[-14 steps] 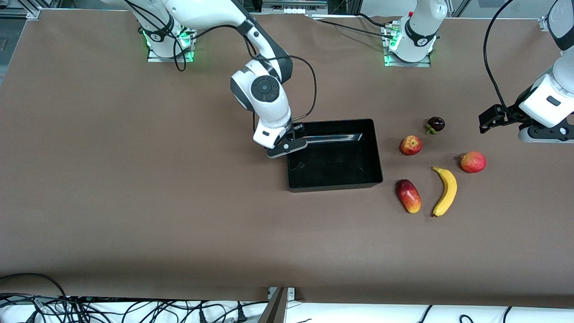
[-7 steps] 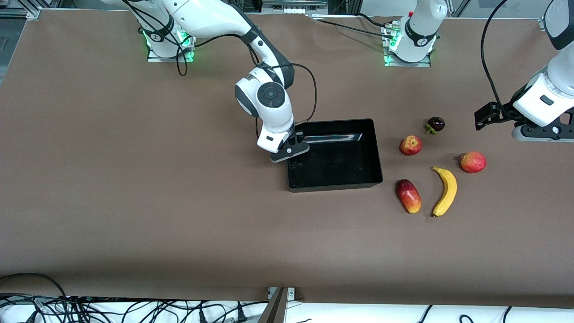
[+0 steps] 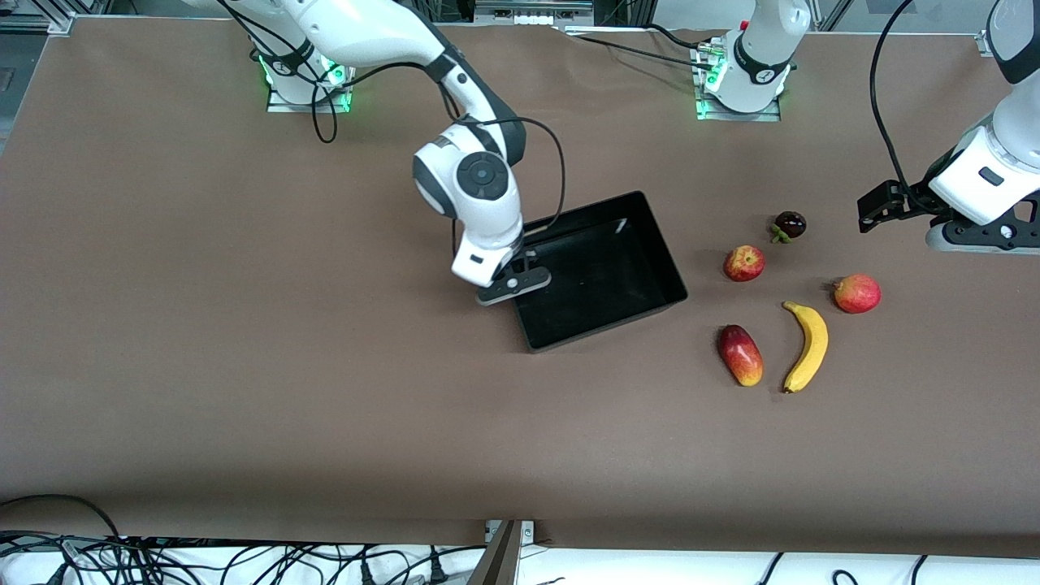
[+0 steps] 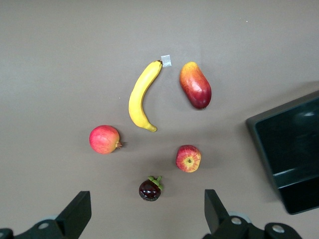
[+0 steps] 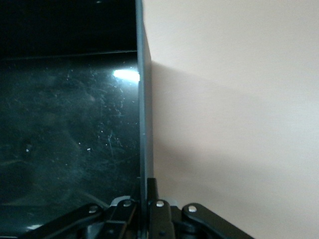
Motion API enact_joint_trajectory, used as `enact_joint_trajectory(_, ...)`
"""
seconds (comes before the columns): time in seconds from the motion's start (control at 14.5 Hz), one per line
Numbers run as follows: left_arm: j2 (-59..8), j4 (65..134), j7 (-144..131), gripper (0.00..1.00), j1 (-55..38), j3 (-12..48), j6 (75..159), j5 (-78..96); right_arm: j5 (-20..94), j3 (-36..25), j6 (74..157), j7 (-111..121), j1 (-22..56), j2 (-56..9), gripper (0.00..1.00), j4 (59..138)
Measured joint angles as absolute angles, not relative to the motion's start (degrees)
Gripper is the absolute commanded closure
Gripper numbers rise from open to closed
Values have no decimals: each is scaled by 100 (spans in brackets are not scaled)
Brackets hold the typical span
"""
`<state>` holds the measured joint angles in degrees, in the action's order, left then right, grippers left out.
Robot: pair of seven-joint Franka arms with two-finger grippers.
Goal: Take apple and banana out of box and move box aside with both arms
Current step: 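Drag the black tray away from the fruits with the right gripper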
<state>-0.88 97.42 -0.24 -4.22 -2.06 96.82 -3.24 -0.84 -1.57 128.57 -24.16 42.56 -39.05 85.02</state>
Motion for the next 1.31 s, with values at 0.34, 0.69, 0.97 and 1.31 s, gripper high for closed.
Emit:
enact_joint_trajectory(0.34,-88,9715,-24,0,-479,-187,9681,-323,148,-236,11915,-1316,2871,-3284,100,8316)
enact_joint_trajectory(0.69,-88,9707,-24,0,-482,-166,9681,-323,275,-259,11536,-19,1357,-3160,100,8386)
enact_joint_trajectory(0.97,-88,9703,-24,0,-485,-104,9681,-323,289,-305,11534,1113,413,-3102,100,8748)
enact_joint_trajectory(1.31,-88,9702,-24,0,-486,-95,9680,-323,548,-376,11830,1856,-425,-2750,100,9592)
